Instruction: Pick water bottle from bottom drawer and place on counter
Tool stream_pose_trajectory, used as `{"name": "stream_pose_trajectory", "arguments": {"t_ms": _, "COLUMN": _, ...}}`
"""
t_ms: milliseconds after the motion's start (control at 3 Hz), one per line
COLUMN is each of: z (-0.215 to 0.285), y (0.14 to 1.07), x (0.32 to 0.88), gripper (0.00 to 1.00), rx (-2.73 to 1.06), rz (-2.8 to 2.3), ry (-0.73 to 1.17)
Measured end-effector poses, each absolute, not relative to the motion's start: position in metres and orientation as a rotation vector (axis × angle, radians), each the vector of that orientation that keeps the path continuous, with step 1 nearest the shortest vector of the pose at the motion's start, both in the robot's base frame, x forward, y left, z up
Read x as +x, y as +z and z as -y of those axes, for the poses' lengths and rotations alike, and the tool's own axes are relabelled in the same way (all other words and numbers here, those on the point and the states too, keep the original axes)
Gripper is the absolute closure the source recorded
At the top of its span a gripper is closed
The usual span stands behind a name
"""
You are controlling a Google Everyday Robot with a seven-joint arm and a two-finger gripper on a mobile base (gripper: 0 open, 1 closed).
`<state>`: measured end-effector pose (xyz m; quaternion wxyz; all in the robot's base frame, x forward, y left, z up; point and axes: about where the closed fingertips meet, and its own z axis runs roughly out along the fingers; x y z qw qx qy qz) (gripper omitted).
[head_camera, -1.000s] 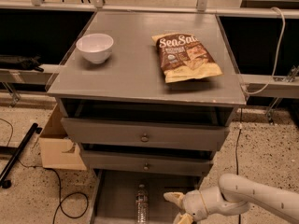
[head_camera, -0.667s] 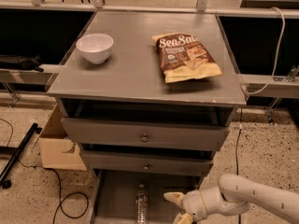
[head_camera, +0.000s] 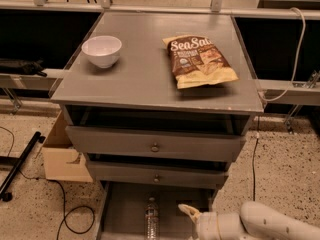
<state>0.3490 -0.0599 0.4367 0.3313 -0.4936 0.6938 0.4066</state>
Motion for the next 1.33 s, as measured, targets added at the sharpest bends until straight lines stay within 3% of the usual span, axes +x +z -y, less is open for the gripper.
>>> {"name": "stream_pose_trajectory", "arguments": {"t_ms": 333, "z": 0.059, "y": 0.440, "x": 0.349, "gripper": 0.00, "rx": -1.300, "rz": -1.772, "ry": 0.854}}
{"name": "stream_pose_trajectory", "arguments": {"t_ms": 1333, "z": 0.049, "y": 0.436, "x": 0.351, "gripper": 0.00, "rx": -1.306, "rz": -1.754, "ry": 0.732}}
